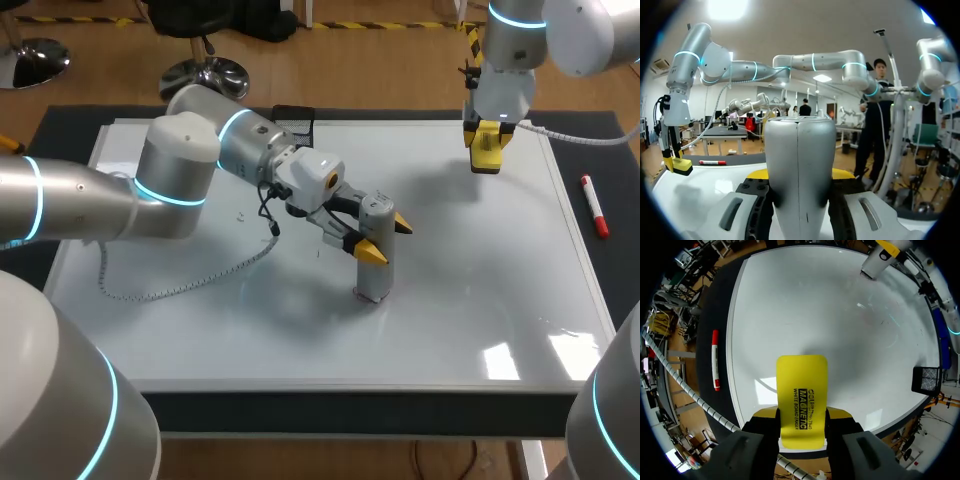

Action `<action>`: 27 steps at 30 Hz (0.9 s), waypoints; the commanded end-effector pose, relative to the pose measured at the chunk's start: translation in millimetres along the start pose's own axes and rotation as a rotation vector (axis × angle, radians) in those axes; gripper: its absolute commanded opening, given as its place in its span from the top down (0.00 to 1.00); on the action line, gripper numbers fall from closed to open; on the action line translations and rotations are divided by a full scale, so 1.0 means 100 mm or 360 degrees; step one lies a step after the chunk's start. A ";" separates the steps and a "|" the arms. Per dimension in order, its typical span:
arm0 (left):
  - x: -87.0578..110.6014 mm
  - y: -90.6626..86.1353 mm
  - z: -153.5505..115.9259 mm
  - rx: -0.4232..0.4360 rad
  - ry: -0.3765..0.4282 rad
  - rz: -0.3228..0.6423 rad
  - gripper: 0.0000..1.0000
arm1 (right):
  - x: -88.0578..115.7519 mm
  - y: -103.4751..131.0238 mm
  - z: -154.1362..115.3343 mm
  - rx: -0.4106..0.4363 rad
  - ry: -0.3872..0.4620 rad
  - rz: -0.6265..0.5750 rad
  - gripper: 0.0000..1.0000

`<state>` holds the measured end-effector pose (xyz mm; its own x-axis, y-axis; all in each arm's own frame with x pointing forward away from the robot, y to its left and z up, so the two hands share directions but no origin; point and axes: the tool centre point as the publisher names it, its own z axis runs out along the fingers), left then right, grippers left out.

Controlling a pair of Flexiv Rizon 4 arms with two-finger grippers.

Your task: Pick up the inspection probe, press it on each red-marked spot on the whiteboard one by one, put down the probe, pick up the eraser, and wipe off all the red marks.

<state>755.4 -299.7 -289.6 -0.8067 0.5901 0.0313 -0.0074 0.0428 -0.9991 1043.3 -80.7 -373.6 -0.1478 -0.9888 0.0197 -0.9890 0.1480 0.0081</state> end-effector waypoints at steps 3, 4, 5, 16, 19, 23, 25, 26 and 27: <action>-0.06 0.07 -0.05 0.0022 0.0029 0.0001 1.00 | 0.01 0.00 -0.01 0.0002 0.0004 -0.0004 1.00; -0.07 0.08 -0.05 0.0024 0.0028 -0.0001 1.00 | 0.01 0.00 -0.01 0.0002 0.0004 -0.0004 1.00; -0.07 0.09 -0.06 0.0026 0.0028 -0.0002 1.00 | 0.01 0.00 -0.01 0.0002 0.0004 -0.0004 1.00; -0.08 0.11 -0.07 0.0030 0.0039 -0.0002 1.00 | 0.01 0.00 -0.01 0.0002 0.0004 -0.0004 1.00; -0.08 0.10 -0.05 0.0028 0.0042 0.0001 1.00 | 0.01 0.00 -0.01 0.0002 0.0004 -0.0004 1.00; -0.09 0.09 -0.05 0.0024 0.0047 0.0005 1.00 | 0.01 0.00 -0.01 0.0002 0.0004 -0.0004 1.00; -0.09 0.09 -0.04 0.0023 0.0049 0.0003 1.00 | 0.01 0.00 -0.01 0.0002 0.0004 -0.0004 1.00; -0.09 0.09 -0.04 0.0021 0.0048 0.0000 1.00 | 0.01 0.00 -0.01 0.0002 0.0004 -0.0004 1.00; -0.09 0.09 -0.03 0.0019 0.0048 -0.0003 1.00 | 0.01 0.00 -0.01 0.0002 0.0004 -0.0004 1.00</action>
<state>763.0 -299.5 -297.6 -0.7906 0.6115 0.0318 -0.0148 0.0328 -0.9994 1043.3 -80.7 -373.6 -0.1478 -0.9888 0.0197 -0.9890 0.1480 0.0081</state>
